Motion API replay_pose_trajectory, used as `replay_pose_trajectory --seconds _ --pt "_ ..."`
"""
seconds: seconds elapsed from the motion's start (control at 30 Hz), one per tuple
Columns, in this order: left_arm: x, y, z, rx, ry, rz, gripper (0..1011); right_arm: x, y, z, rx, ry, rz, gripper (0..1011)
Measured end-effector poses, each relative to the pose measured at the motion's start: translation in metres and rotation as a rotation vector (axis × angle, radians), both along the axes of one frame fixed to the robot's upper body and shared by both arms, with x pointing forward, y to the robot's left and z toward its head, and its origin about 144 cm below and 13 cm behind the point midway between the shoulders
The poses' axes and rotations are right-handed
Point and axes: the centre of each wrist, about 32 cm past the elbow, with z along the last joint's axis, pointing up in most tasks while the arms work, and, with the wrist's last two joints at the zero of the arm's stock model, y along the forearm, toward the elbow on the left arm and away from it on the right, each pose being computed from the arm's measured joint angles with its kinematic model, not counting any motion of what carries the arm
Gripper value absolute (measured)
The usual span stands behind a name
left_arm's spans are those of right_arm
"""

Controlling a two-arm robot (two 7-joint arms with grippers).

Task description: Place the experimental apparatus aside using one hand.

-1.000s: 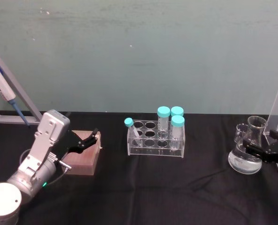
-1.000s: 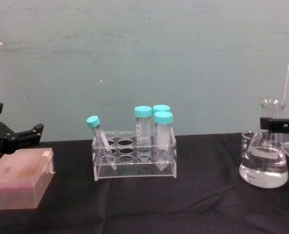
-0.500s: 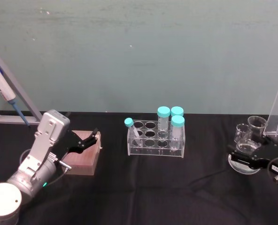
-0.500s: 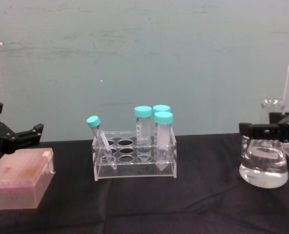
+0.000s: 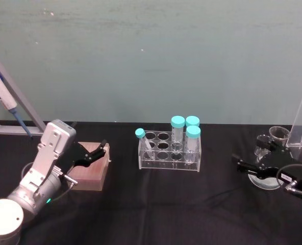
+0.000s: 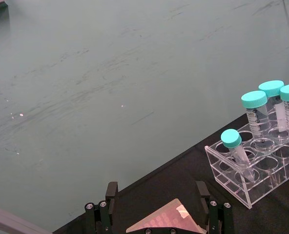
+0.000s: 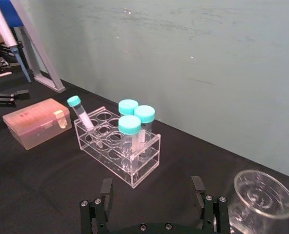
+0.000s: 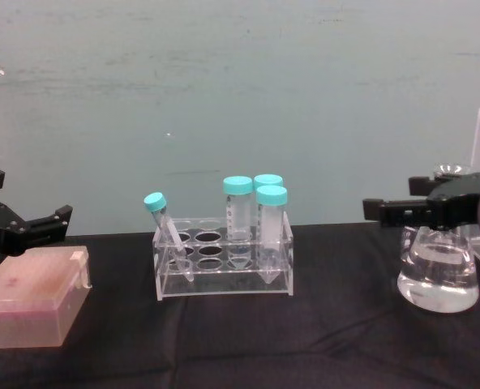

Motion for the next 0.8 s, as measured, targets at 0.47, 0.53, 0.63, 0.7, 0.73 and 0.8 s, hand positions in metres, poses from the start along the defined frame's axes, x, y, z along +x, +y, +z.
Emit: replay_pose_trajectory --seconds 0.47,0.53,0.63,0.7,0.73,0.8 --pt "0.000 0.000 0.000 0.000 0.000 0.000 1000 0.017 0.021 0.000 0.000 -0.028 0.098 1000" --pt "0.000 0.000 0.000 0.000 0.000 0.000 1000 0.017 0.023 0.000 0.000 -0.027 0.107 1000" --pt "0.000 0.000 0.000 0.000 0.000 0.000 1000 0.018 0.025 -0.001 0.001 -0.022 0.121 1000" --pt "0.000 0.000 0.000 0.000 0.000 0.000 1000 0.019 0.024 -0.001 0.002 -0.020 0.127 1000" --pt "0.000 0.000 0.000 0.000 0.000 0.000 1000 0.019 0.024 -0.001 0.002 -0.019 0.127 1000" --pt "0.000 0.000 0.000 0.000 0.000 0.000 1000 0.019 0.024 -0.001 0.002 -0.020 0.126 1000"
